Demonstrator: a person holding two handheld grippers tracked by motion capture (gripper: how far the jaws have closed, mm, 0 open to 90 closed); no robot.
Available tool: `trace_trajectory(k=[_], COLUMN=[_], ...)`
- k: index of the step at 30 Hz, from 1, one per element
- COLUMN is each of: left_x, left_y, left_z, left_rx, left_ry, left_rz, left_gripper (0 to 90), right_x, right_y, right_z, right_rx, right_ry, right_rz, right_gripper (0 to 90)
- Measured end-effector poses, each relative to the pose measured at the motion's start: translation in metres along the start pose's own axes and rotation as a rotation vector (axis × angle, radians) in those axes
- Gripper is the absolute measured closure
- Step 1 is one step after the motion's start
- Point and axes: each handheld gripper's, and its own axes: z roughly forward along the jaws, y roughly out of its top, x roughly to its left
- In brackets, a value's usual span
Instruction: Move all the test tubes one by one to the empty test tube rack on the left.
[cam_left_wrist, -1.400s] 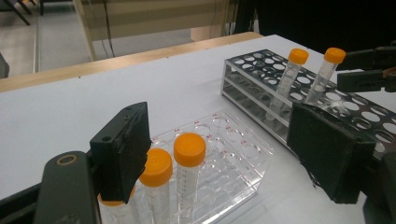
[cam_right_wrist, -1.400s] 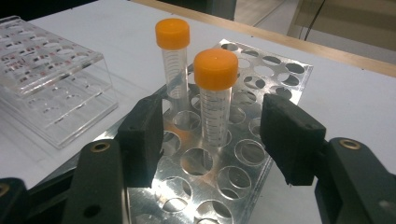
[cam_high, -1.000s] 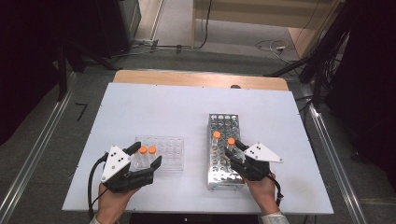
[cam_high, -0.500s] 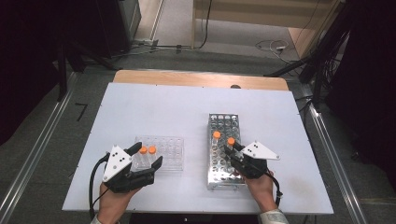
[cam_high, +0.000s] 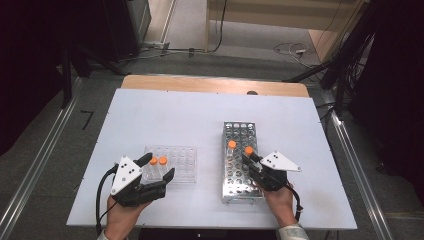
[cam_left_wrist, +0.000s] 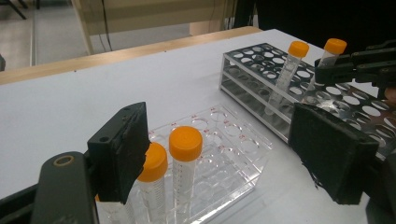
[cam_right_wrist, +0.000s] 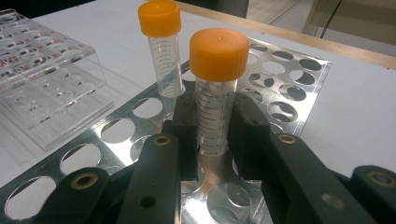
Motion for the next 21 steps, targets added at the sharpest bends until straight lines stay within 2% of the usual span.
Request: trace_trajectory(k=[21], left_x=[0.0], left_y=[0.0], left_z=[0.0], left_rx=[0.006], left_ry=[0.008], left_rz=[-0.003], left_gripper=[15.2], right_x=[0.001], right_y=[0.013], right_z=[-0.013], right_rx=[-0.056], right_ry=[-0.014], right_rz=[0.008], right_gripper=[71.6])
